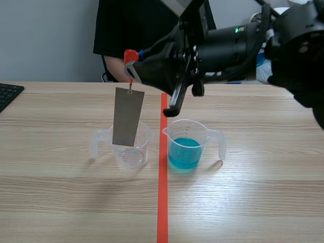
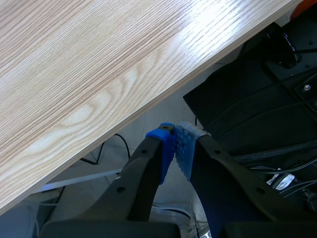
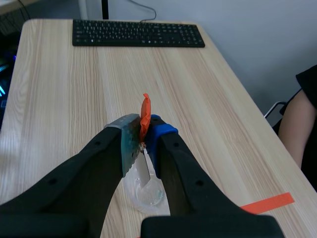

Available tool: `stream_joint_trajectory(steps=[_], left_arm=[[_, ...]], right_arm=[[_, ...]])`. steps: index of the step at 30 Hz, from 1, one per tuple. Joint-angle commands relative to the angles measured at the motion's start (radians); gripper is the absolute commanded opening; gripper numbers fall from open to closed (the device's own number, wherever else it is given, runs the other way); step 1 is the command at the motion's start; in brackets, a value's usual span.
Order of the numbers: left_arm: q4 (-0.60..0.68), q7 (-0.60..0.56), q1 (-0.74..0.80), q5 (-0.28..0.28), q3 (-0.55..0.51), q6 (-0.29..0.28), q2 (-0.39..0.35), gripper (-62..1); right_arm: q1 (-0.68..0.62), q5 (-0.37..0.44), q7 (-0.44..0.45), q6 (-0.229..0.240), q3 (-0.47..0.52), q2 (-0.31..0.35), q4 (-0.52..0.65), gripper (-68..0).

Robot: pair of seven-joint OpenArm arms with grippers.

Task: Do the redox reaction experiment.
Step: 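Lift the metal plate out of the left beaker, then move the plate over the blue solution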

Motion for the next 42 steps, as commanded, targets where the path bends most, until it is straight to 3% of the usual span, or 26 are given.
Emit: stream_joint_trajectory(steps=[1, 8, 15, 18, 25, 30, 42], left_arm=[[0.011, -0.011, -0.003, -0.007, -0.001, 0.004, 0.002, -57.7], [0.011, -0.011, -0.003, -0.007, -0.001, 0.004, 0.002, -57.8], [0.011, -0.011, -0.003, -0.007, -0.001, 0.004, 0.002, -57.7], [0.011, -0.011, -0.003, -0.007, -0.001, 0.004, 0.002, -57.7], [0.011, -0.014, -0.003, -0.007, -0.001, 0.004, 0.002, -57.7], [0.011, -0.015, -0.003, -0.007, -0.001, 0.004, 0.002, -57.7], [0.011, -0.033, -0.003, -0.007, -0.001, 0.002, 0.002, -57.7]], right_arm=[[0.025, 0.063, -0.016, 0.004, 0.041, 0.032, 0.042, -65.8], [0.025, 0.28, -0.132, 0.004, 0.161, 0.153, 0.112, -65.8], [0.025, 0.415, -0.191, 0.003, 0.221, 0.289, 0.112, -65.8], [0.025, 0.417, -0.202, -0.015, 0.225, 0.316, 0.11, -65.8], [0.025, 0.417, -0.243, -0.032, 0.225, 0.305, 0.082, -65.8], [0.025, 0.417, -0.25, -0.073, 0.225, 0.304, 0.076, -65.8], [0.025, 0.417, -0.304, -0.077, 0.225, 0.272, 0.076, -65.8]])
